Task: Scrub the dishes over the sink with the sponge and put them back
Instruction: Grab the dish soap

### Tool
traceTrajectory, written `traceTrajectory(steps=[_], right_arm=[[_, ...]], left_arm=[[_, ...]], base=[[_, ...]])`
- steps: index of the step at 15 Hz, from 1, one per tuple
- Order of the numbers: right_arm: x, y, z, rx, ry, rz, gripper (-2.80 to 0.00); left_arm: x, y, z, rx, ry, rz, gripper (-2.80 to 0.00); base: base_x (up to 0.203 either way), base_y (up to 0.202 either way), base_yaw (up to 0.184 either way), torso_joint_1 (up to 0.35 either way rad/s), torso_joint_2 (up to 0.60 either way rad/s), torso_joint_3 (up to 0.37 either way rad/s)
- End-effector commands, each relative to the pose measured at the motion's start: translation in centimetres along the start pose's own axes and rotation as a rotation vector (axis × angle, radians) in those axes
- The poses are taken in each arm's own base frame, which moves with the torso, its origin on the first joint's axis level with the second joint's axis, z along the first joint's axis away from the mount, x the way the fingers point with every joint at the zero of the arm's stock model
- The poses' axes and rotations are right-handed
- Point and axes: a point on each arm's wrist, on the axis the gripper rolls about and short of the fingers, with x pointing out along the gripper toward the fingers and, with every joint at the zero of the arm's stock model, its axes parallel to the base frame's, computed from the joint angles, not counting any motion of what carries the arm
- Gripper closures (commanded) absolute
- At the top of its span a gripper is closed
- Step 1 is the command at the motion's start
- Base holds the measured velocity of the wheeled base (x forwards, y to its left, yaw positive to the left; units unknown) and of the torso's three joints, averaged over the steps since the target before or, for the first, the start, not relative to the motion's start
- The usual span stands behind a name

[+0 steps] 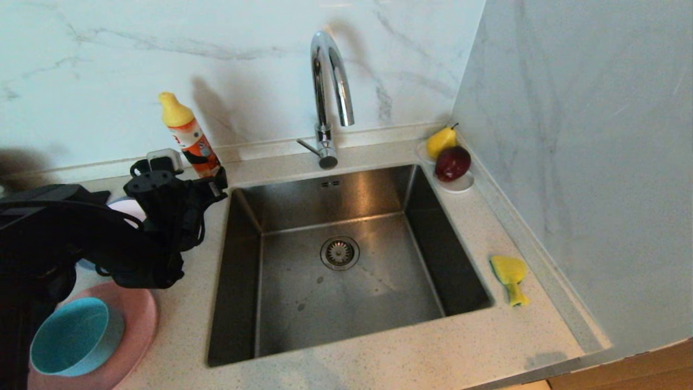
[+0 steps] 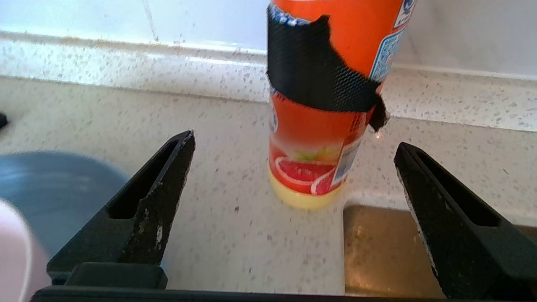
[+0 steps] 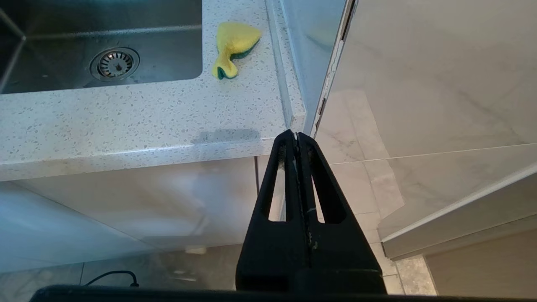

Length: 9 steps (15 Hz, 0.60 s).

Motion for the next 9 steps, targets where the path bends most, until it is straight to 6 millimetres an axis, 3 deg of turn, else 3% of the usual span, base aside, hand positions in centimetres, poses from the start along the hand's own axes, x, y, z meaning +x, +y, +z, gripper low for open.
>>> traceTrajectory(steps=[1, 9], right_arm=[[0.0, 0.0, 0.0, 0.000, -0.001, 0.001, 0.00], [0.0, 0.0, 0.0, 0.000, -0.001, 0.001, 0.00]], left_arm=[[0.5, -0.2, -0.2, -0.004, -0.017, 0.002, -2.80], [2.0, -0.6, -0.7, 0.005, -0.037, 0.005, -2.80]], base=[[0.000, 0.000, 0.000, 0.000, 0.00, 0.000], [0.000, 0.000, 0.000, 0.000, 0.00, 0.000]])
